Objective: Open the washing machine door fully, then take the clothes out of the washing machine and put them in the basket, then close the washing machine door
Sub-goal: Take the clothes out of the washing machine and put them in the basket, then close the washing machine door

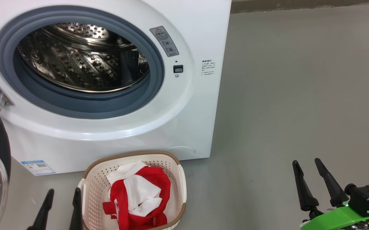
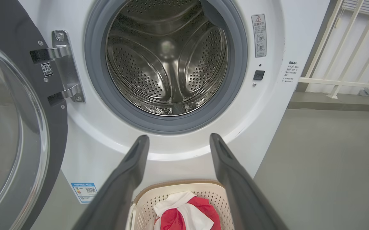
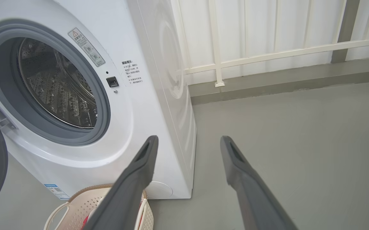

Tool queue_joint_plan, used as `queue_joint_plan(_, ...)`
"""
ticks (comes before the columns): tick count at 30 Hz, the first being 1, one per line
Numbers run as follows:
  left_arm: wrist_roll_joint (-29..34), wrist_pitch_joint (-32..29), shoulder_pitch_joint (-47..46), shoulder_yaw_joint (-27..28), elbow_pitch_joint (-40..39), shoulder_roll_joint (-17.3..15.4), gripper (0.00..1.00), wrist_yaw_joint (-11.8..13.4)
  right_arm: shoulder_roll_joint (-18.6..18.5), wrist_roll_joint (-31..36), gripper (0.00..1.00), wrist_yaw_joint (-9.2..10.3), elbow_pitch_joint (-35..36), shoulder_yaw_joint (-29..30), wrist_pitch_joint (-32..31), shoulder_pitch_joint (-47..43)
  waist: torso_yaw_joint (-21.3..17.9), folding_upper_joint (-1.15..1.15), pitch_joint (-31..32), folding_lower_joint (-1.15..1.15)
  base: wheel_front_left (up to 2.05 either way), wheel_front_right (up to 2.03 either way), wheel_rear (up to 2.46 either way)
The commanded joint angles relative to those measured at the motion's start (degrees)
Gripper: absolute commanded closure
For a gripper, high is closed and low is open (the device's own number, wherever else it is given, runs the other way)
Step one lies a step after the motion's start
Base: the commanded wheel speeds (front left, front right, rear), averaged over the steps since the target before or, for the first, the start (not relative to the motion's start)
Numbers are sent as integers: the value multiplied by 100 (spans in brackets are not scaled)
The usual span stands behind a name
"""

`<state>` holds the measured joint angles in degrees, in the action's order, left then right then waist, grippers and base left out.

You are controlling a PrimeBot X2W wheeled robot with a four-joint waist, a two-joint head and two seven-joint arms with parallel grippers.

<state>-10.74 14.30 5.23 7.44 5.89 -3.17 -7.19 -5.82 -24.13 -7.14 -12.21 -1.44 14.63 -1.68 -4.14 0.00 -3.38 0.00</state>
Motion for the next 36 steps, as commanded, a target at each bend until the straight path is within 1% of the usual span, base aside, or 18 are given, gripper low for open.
queue_joint_plan(1, -33, 70, -44, 202, -187, -39, 0, -30, -88, -26, 0, -35, 169, -97, 37, 29, -7, 0, -1, 0, 0, 0, 0)
queue_joint_plan(22, -62, 70, -105, 164, -233, -8, 0, -30, -48, -9, 0, -35, 213, -78, 37, 67, -70, 0, -88, 0, -3, 3, 0)
queue_joint_plan(27, -65, 70, -108, 153, -224, -7, 0, -30, -43, -5, 0, -35, 210, -91, 37, 84, -62, 0, -105, 0, -73, 73, 0)
queue_joint_plan(36, -97, 70, -120, 134, -267, -4, 0, -30, -35, -6, 0, -35, 212, -85, 37, 96, -42, 0, -144, 0, -123, 123, 0)
